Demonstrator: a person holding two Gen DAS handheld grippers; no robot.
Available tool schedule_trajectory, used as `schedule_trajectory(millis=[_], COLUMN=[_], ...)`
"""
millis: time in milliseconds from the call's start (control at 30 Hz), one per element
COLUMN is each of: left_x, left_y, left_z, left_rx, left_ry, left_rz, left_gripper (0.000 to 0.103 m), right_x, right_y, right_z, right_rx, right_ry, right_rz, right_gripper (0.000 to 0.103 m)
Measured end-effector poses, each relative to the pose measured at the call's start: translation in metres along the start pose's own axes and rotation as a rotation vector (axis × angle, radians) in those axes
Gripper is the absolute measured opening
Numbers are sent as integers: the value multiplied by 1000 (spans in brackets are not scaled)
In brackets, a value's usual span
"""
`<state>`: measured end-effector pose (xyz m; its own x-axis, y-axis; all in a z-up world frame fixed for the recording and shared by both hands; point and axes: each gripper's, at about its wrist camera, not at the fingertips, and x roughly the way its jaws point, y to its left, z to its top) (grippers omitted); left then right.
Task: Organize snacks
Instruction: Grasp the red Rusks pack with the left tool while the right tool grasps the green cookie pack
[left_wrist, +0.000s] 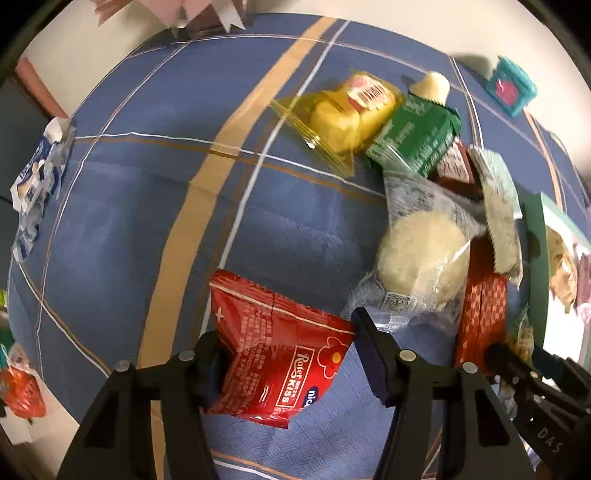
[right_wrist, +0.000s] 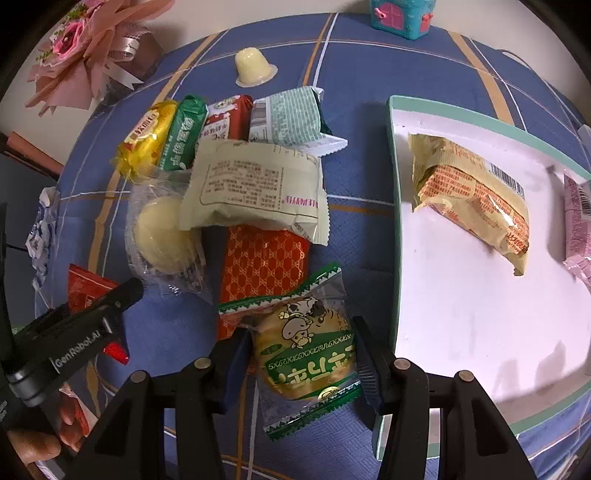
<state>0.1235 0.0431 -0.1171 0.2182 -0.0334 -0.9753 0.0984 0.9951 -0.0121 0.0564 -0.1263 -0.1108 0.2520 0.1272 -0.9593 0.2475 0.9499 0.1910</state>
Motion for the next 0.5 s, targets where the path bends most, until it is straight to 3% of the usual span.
schedule_trajectory(millis=[500], left_x=[-69], left_y=[17], left_z=[13], left_rx=[-74], left_ry=[-190], left_rz=[-15], left_gripper=[62], right_x=[-51], right_y=[-4], right_z=[8], right_rx=[14], right_ry=[-109], right_rz=[52], right_gripper=[54])
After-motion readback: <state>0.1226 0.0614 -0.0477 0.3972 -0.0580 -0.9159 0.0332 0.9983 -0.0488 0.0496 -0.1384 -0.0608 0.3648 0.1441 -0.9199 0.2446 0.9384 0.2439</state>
